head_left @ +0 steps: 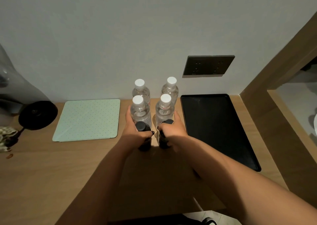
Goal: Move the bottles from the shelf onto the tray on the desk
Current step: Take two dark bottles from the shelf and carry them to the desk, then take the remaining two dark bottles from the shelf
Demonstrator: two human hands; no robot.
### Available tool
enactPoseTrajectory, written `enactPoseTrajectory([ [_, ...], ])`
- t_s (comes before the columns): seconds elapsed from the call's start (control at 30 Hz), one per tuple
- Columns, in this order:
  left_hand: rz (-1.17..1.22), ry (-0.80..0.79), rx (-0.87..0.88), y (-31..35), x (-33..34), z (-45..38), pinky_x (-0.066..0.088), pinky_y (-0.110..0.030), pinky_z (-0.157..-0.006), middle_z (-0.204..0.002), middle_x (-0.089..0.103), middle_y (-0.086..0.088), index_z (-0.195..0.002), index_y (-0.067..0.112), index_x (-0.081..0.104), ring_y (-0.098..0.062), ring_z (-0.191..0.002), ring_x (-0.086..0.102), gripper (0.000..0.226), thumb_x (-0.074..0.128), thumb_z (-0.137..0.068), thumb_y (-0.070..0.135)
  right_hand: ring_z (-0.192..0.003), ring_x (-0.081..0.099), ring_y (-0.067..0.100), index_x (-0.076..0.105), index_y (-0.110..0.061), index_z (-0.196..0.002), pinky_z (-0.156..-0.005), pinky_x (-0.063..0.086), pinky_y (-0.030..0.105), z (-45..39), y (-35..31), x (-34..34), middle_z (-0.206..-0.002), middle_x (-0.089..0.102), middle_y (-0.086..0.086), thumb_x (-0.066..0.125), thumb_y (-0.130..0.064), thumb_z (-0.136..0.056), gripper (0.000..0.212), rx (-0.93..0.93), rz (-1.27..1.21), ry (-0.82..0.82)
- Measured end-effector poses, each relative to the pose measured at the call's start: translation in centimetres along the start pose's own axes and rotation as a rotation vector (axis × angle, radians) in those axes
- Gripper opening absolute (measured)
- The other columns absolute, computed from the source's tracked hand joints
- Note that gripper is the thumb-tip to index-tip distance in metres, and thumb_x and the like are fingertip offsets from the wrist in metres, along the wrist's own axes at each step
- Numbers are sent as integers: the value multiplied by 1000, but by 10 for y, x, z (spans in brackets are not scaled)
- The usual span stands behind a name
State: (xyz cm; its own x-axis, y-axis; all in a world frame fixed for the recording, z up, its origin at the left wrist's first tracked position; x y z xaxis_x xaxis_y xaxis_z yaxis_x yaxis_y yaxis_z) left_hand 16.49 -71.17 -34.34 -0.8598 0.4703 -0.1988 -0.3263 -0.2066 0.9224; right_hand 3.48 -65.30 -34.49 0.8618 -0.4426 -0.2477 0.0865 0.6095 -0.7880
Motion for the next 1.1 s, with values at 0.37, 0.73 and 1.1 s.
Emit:
enactPoseTrajectory([
  [0.37,-215,67,22,33,-15,19,26,-35,-110,-159,16,-2,-152,23,-6,-22,-143,25,110,74,-77,15,-135,35,30,15,-17,-150,-105,37,38,20,-4,-34,-152,25,11,74,-35,-75,96,-109,261,-7],
  [0.73,-608,21,337,136,31,52,18,-43,-116,-161,7,4,-150,27,18,-20,-147,10,83,65,-84,42,-148,-5,24,5,-15,-153,-118,11,42,80,-43,-137,-161,-1,6,55,-56,-85,94,-441,680,132],
  [1.1,-740,-246,637,219,168,119,14,-30,-116,-160,16,-2,-151,16,19,-15,-147,8,81,61,-87,41,-148,4,26,8,-15,-152,-118,16,41,162,-19,-289,-160,8,7,46,-61,-87,88,-410,882,468],
])
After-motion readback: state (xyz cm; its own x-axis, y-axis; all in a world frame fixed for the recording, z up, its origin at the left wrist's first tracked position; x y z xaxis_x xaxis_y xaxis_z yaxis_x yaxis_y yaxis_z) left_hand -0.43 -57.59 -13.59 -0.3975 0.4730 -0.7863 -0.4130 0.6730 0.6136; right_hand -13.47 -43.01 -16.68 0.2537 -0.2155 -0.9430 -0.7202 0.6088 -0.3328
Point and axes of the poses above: each hand's wrist, its own z-axis away from the middle knuckle, its own x-axis out of the palm, y = z × x, the point moved 5 cm from there along -z, towards the middle knuckle
